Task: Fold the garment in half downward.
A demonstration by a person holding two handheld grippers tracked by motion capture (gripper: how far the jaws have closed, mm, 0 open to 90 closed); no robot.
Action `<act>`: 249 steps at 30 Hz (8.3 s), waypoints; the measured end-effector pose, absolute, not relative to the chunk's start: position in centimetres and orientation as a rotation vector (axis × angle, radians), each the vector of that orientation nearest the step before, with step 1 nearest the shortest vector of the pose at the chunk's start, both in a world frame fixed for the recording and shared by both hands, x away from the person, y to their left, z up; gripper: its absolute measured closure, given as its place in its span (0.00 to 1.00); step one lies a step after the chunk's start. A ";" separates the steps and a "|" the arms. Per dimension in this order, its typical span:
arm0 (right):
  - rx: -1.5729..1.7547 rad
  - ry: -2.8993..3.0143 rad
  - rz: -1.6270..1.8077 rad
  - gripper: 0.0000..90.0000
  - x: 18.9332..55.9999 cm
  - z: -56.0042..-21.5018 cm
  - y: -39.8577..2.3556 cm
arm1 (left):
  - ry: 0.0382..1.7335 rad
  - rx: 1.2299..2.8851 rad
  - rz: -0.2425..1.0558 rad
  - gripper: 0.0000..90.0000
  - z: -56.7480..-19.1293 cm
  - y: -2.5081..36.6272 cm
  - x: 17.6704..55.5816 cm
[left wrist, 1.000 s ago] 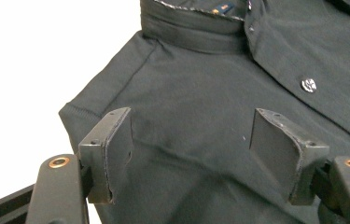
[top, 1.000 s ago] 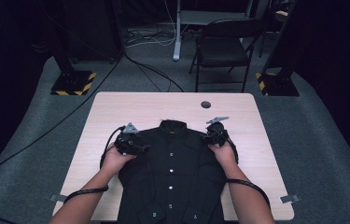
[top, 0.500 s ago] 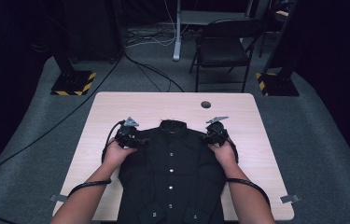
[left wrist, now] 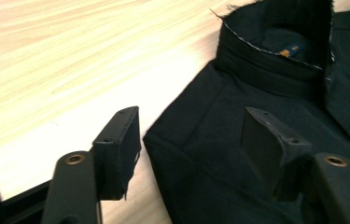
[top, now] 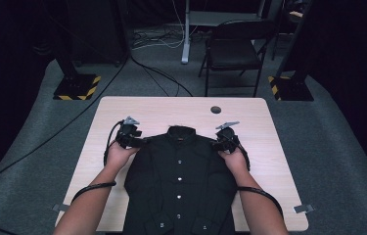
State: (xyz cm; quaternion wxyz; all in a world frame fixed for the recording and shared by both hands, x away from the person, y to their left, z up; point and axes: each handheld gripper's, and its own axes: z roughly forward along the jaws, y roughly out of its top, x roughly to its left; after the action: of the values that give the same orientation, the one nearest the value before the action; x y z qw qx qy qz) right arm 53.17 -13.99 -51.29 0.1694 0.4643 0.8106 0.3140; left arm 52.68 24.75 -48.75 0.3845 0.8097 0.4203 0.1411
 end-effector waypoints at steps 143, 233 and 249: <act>0.977 2.127 1.296 0.96 45.7 -40.3 -15.1 | 0.789 1.930 0.543 0.94 -40.2 26.8 47.1; 0.983 2.364 1.254 0.95 40.4 -45.5 -15.5 | 0.763 2.037 0.350 0.94 -45.9 27.5 42.2; 1.045 2.356 1.223 0.95 41.3 -46.8 -16.2 | 0.800 2.043 0.319 0.94 -47.7 26.6 43.0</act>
State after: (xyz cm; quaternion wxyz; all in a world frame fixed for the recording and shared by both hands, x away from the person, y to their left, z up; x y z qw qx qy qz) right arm 41.33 -16.18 -46.82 0.1436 0.3625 0.8173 0.4243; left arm 43.02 26.57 -47.72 0.4459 0.8248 0.3231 0.1286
